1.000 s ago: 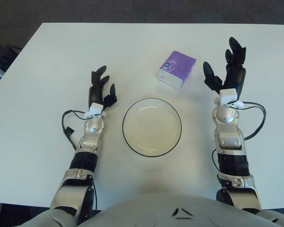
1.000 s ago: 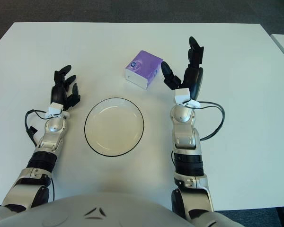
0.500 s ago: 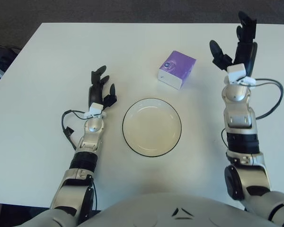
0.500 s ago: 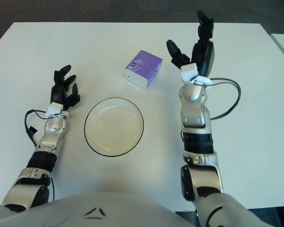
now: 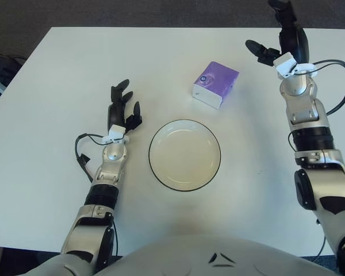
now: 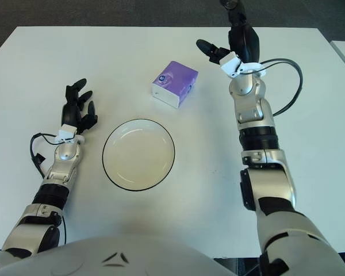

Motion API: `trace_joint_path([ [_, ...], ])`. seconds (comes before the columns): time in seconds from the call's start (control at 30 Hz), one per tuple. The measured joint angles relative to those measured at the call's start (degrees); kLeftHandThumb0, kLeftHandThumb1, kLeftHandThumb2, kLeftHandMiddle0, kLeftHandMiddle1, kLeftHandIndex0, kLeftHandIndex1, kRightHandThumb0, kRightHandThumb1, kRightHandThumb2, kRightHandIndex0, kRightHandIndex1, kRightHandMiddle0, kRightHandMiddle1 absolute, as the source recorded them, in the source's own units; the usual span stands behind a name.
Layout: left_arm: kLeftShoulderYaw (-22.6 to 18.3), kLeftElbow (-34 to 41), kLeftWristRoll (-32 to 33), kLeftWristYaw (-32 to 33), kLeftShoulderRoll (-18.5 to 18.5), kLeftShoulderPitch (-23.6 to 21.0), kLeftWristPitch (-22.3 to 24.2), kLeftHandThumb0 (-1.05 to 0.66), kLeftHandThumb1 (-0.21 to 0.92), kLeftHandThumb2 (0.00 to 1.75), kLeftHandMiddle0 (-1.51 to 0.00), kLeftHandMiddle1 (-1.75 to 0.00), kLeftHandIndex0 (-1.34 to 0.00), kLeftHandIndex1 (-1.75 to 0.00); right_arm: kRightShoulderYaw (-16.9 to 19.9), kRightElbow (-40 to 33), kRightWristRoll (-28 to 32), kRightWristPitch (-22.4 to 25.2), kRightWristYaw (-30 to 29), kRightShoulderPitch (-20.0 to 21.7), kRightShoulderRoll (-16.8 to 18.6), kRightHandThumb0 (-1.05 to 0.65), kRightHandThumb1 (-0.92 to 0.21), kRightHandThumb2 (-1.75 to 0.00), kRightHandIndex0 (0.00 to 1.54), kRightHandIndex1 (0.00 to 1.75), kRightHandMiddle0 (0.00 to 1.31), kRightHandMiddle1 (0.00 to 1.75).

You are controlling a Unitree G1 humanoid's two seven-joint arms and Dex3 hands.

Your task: Put the tissue paper into the plate.

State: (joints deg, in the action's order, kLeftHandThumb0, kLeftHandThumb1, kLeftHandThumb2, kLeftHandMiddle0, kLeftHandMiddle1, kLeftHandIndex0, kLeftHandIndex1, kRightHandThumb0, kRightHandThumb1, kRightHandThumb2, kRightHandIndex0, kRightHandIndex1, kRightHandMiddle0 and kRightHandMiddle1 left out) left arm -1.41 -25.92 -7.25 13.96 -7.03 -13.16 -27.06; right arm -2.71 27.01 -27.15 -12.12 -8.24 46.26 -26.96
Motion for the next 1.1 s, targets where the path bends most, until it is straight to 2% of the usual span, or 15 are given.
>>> trace_joint_path([
  [0.23, 0.0, 0.0, -0.1, 0.1, -0.1, 0.0, -0.1, -0.64, 0.92, 0.75, -0.26, -0.61, 0.00, -0.83, -7.8, 14.8, -7.3, -6.2, 1.7, 8.9, -5.3, -1.01, -0.92, -0.35, 0.14, 0.00, 0.00, 0.48],
  [0.53, 0.2, 0.0, -0.2, 0.2, -0.2, -0.1, -0.2, -0.65, 0.92, 0.75, -0.26, -0.62, 0.00, -0.84, -19.0, 28.9, -18.0, -13.2, -3.1, 18.4, -6.2, -1.05, -0.92, -0.38, 0.11, 0.00, 0.00, 0.42],
  [0.77, 0.3, 0.0, -0.4, 0.3, -0.3, -0.1, -0.2, -0.64, 0.92, 0.75, -0.26, -0.62, 0.00, -0.83, -25.8, 34.3, -24.0, -17.0, -5.6, 22.3, -6.2, -1.05, -0.92, -0.30, 0.13, 0.01, 0.00, 0.51],
  [1.1, 0.4, 0.0, -0.6, 0.4, -0.3, -0.1, -0.2, -0.65, 0.92, 0.74, -0.26, -0.62, 0.00, -0.81, -31.5, 37.3, -28.1, -19.6, -9.6, 23.7, -6.2, -0.97, -0.92, -0.17, 0.14, 0.01, 0.00, 0.56],
])
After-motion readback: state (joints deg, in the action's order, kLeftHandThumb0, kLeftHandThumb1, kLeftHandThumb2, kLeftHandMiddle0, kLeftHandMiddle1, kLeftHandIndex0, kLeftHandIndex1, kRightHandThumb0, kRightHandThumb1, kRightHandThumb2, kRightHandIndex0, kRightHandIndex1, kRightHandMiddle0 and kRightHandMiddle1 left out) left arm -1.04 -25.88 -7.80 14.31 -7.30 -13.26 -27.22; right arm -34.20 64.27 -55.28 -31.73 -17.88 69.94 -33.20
